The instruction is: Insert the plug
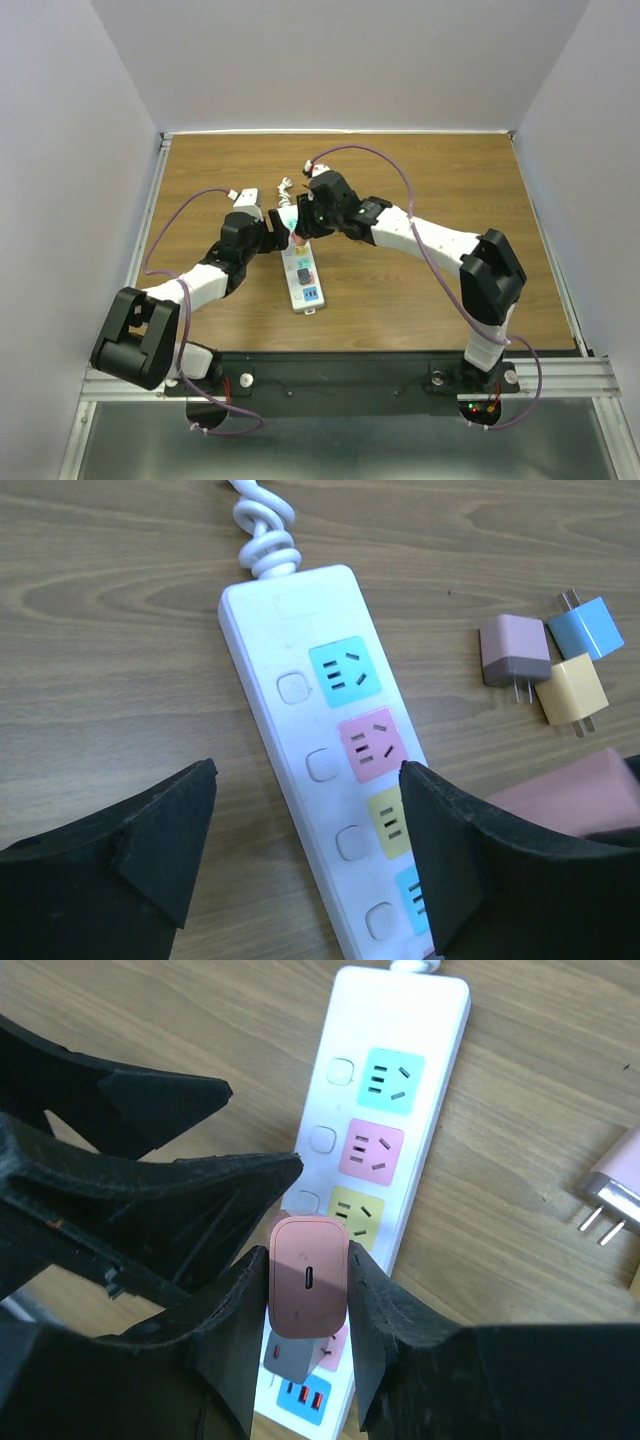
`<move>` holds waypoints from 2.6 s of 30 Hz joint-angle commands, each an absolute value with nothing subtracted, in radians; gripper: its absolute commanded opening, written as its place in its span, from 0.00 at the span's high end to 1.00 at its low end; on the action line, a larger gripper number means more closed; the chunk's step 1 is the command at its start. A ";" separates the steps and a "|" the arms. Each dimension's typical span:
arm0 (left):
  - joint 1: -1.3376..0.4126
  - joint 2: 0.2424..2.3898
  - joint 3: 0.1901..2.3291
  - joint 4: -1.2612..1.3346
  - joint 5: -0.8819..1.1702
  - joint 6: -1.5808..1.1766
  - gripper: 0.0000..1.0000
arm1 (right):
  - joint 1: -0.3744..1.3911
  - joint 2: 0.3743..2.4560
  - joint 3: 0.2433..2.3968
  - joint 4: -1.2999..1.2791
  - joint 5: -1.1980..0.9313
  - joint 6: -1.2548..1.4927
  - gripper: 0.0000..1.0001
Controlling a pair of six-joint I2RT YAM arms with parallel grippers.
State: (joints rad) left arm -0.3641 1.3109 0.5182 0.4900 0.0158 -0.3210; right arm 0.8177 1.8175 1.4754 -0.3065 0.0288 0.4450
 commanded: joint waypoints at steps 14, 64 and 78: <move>-0.319 1.411 0.500 0.583 0.124 -0.364 0.31 | 0.939 2.011 1.723 -0.543 0.308 0.506 0.99; -0.313 1.419 0.494 0.612 0.126 -0.360 0.46 | 1.051 2.118 1.859 -0.775 0.500 0.620 1.00; -0.314 1.428 0.499 0.611 0.130 -0.357 0.48 | 1.054 2.097 1.858 -0.775 0.560 0.621 1.00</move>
State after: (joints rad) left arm -0.3183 1.4258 0.5011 0.5652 0.1188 -0.3649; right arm 1.0420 2.1044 1.8191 -0.7769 0.5064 0.6067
